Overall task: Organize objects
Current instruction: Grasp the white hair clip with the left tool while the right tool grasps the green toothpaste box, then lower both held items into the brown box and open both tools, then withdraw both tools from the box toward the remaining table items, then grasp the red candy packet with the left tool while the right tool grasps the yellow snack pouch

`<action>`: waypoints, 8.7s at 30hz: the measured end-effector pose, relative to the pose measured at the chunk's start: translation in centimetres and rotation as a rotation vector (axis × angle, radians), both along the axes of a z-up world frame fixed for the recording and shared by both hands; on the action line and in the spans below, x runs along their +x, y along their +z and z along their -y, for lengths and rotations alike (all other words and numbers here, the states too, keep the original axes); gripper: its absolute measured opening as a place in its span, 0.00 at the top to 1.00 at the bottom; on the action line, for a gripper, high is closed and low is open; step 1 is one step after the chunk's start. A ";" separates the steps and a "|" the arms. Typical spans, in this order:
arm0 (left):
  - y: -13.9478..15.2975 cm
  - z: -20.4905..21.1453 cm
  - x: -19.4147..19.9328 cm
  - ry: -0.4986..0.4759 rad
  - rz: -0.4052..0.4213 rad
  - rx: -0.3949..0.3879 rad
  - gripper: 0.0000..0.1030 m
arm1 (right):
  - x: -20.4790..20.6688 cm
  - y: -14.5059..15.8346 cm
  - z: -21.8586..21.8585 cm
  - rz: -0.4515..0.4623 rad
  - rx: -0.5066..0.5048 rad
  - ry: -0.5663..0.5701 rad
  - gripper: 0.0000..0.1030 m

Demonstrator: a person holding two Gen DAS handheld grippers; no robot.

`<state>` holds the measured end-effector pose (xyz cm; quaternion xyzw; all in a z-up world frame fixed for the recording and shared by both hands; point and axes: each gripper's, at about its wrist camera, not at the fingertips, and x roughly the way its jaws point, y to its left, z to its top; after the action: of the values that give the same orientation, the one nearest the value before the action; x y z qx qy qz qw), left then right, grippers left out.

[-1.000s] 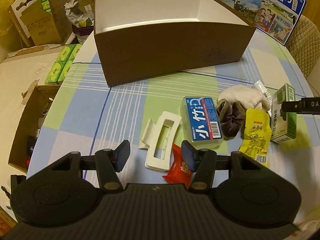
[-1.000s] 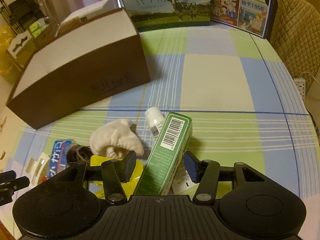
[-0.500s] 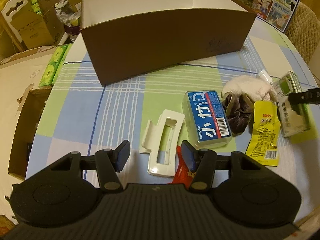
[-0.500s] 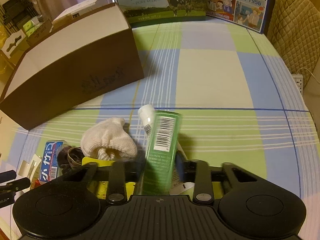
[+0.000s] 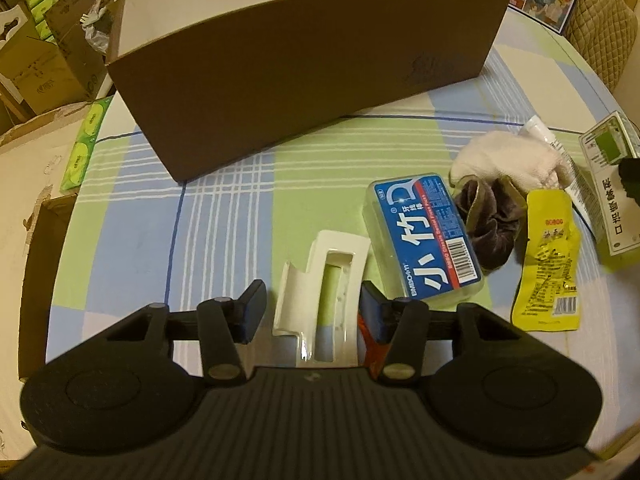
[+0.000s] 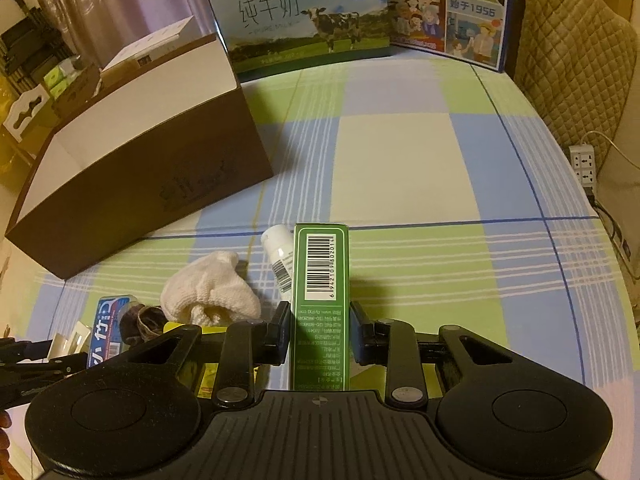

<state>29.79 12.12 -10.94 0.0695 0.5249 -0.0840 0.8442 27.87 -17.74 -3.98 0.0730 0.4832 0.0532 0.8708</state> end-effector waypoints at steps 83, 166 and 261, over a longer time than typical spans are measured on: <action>8.8 -2.1 17.7 0.322 0.216 -0.040 0.66 | 24.1 1.2 -14.2 0.014 -0.110 0.441 0.74; 16.4 -2.9 4.3 0.257 0.367 -0.057 0.37 | 8.7 11.4 -5.3 0.325 0.106 0.414 0.32; 1.4 1.9 -4.2 0.093 -0.001 -0.044 0.78 | -2.1 -4.6 -5.4 -0.143 0.068 0.300 0.32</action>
<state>25.63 10.20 -9.52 0.0265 0.5260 -0.0565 0.8482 25.79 -12.39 -8.56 0.0328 0.5473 0.1936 0.8136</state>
